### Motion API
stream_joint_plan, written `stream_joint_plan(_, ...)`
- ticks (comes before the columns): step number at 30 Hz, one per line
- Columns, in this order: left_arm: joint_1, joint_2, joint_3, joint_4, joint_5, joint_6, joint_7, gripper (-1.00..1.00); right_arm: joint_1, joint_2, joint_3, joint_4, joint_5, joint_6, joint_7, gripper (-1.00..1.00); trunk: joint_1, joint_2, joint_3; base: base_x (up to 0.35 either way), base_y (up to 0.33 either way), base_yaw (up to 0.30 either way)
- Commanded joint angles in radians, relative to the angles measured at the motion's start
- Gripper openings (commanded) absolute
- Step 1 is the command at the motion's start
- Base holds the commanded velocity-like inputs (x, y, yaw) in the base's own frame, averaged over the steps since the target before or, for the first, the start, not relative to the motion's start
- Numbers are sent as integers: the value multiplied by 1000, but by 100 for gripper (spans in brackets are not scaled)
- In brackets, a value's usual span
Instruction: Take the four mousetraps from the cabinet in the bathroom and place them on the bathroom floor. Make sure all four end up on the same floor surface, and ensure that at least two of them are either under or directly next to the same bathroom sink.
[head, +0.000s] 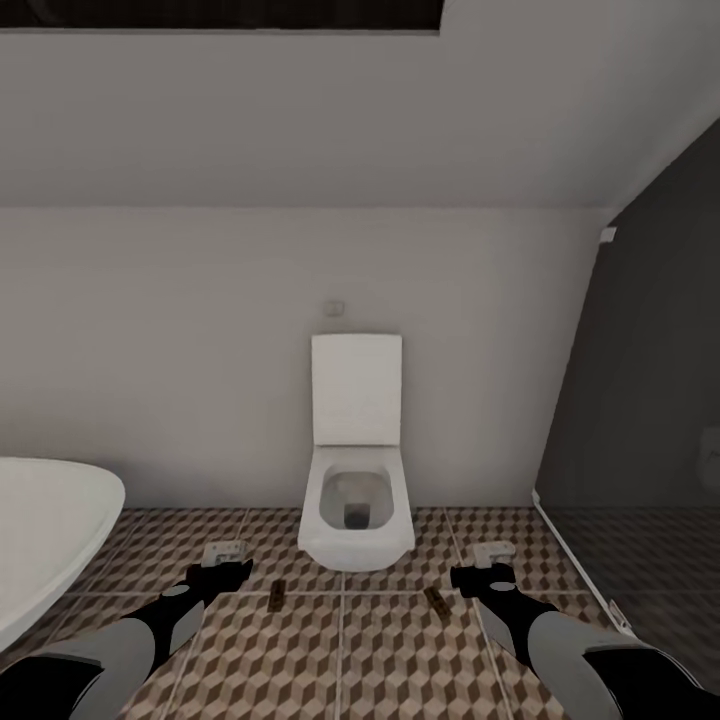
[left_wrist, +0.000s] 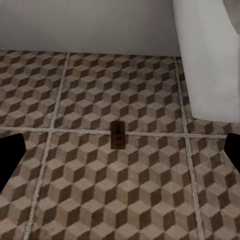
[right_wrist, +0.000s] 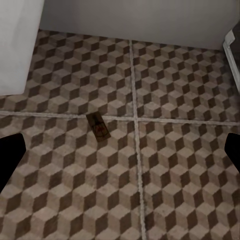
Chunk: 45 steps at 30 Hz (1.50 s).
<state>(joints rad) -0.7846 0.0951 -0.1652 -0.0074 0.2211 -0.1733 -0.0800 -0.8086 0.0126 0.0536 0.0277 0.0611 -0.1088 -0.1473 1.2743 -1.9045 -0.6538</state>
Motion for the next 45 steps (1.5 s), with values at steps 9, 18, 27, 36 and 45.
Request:
stream_joint_plan(9, -1, 0, -8, 1, 11, -3, -4, 100, -1, 0, 5, 3, 6, -3, -6, 100, -35, 63, 27, 0, 0, 0)
stream_joint_plan(18, -1, 0, -8, 1, 11, -3, -4, 100, -1, 0, 5, 3, 6, -3, -6, 100, -69, 126, 55, 0, 0, 0)
stream_joint_plan(27, -1, 0, -8, 1, 11, -2, -4, 100, -1, 0, 5, 3, 6, -2, -5, 100, -104, 189, 84, 0, 0, 0)
stream_joint_plan(36, -1, 0, -8, 1, 11, -2, -4, 100, -1, 0, 5, 3, 6, -2, -5, 100, -138, 252, 112, 0, 0, 0)
stream_joint_plan(45, -1, 0, -8, 1, 11, -2, -4, 100, -1, 0, 5, 3, 6, -2, -5, 100, -173, 315, 140, 0, 0, 0)
